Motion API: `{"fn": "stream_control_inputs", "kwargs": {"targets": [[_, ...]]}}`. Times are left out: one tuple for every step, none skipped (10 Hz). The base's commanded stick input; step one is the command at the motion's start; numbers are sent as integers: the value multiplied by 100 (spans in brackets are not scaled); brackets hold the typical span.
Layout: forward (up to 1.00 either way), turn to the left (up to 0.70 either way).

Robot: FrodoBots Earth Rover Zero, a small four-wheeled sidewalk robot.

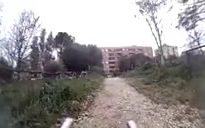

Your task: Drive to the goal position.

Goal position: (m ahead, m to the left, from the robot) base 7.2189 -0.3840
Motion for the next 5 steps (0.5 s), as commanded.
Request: {"fn": "stream_control_inputs", "kwargs": {"targets": [[70, 0], [70, 0], [70, 0], [70, 0], [70, 0]]}}
